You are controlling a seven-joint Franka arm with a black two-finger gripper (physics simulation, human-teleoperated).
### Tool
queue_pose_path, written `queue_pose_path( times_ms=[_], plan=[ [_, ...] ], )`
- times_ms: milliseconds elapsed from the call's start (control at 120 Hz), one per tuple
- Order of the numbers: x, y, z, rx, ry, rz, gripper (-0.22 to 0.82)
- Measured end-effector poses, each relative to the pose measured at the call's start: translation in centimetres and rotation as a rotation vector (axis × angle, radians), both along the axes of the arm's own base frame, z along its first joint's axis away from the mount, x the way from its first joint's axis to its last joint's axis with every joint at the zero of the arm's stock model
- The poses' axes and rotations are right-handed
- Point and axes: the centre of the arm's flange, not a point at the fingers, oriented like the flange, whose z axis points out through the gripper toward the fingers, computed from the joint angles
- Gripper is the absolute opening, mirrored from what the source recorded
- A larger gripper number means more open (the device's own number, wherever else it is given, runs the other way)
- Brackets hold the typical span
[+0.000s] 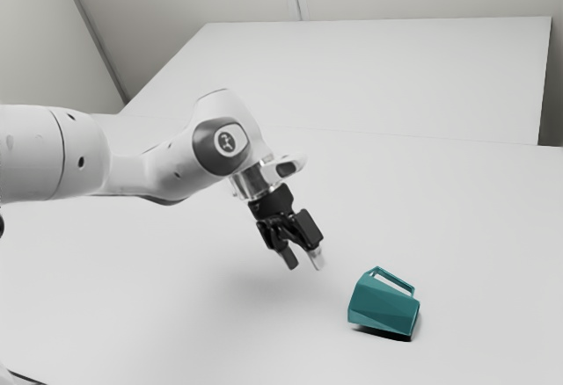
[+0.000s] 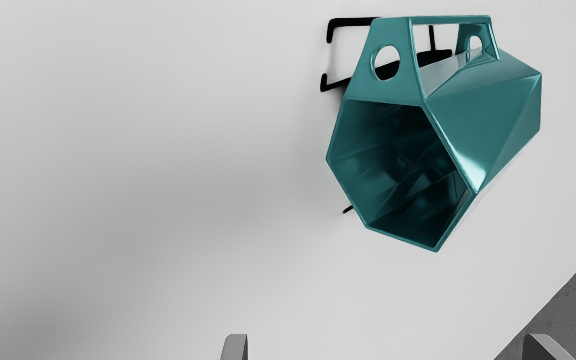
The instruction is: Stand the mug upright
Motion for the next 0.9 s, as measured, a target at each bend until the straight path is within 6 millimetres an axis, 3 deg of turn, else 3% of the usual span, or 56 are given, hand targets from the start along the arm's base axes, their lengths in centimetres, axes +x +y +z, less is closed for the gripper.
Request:
queue_pose_path(
  times_ms=[83,308,642,900],
  plan=[
    [0.2,0.1,-0.4,-0.012,-0.005,0.007,0.60],
    [-1.3,-2.2,-2.1,-0.077,0.012,0.010,0.60],
    [-1.6,-5.7,-4.0,-0.201,0.008,0.069,0.60],
    [-1.6,-7.1,-4.7,-0.242,-0.009,0.076,0.60]
  ],
)
